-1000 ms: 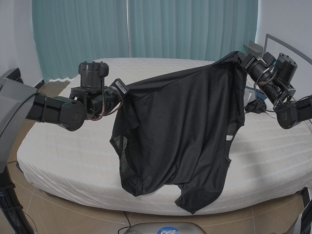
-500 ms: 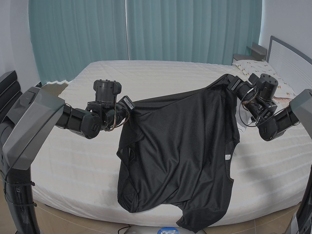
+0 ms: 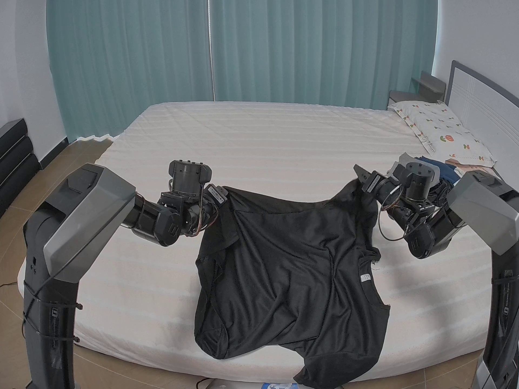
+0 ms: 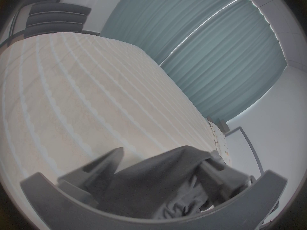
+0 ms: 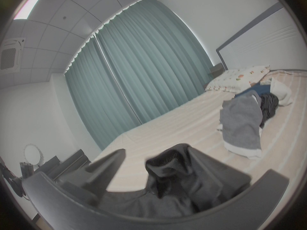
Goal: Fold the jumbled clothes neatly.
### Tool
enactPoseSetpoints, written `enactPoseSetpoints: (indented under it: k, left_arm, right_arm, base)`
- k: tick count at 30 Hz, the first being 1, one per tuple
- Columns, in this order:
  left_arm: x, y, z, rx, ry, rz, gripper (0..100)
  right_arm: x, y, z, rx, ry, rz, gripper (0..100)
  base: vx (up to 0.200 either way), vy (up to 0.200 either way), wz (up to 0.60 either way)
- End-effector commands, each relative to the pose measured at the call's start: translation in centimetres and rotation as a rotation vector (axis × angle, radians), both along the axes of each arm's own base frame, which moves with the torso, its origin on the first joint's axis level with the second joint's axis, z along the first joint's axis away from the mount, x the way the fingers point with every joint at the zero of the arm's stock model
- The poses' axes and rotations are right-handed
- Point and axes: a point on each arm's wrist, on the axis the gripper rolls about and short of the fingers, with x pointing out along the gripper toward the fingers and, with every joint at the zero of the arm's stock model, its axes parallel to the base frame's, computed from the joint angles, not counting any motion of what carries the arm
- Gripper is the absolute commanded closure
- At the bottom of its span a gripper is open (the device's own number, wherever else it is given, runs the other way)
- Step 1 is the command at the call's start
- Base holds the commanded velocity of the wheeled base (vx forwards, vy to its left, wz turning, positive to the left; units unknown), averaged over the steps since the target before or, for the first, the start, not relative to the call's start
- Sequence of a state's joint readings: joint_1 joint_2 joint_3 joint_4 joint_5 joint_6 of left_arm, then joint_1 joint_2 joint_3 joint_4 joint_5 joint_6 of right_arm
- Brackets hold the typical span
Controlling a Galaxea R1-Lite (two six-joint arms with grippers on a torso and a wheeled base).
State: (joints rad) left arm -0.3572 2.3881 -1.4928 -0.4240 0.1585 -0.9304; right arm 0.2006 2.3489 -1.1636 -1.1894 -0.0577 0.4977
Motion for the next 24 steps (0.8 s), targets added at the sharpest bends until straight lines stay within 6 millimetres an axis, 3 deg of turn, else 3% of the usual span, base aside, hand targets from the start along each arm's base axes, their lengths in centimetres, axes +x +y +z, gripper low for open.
enactPoseSetpoints:
  k: [1, 7, 8, 12, 16, 21, 24]
  left_arm:
    - [1.7, 0.4, -3.1, 0.039, 0.024, 0.078, 0]
    - [2.4, 2.3, -3.6, 0.072, 0.059, 0.143, 0]
    - [2.8, 3.7, -3.4, 0.082, 0.070, 0.168, 0]
    - [3.0, 5.3, -3.7, 0.123, 0.085, 0.179, 0]
    - [2.4, 6.5, -4.4, 0.172, 0.122, 0.160, 0]
    - [2.2, 7.8, -2.8, 0.115, 0.114, 0.122, 0]
    - [0.6, 8.6, -2.1, 0.070, 0.163, 0.098, 0]
  right_arm:
    - [0.4, -0.5, -3.8, -0.020, 0.097, -0.014, 0]
    - [0.5, -2.1, -4.3, -0.030, 0.147, -0.051, 0]
    - [0.4, -3.3, -4.5, -0.034, 0.173, -0.072, 0]
    - [-0.6, -4.5, -5.6, -0.037, 0.230, -0.070, 0]
    - [-3.2, -4.8, -6.5, -0.027, 0.305, -0.013, 0]
    - [-7.0, -5.5, -7.1, -0.017, 0.399, 0.034, 0]
    - [-9.5, -5.6, -7.3, 0.007, 0.461, 0.059, 0]
  base:
    - [0.000, 0.000, 0.00]
    - [0.000, 0.000, 0.00]
    - [0.000, 0.000, 0.00]
    - [0.000, 0.000, 0.00]
    - [0.000, 0.000, 0.00]
    - [0.000, 0.000, 0.00]
    - [0.000, 0.000, 0.00]
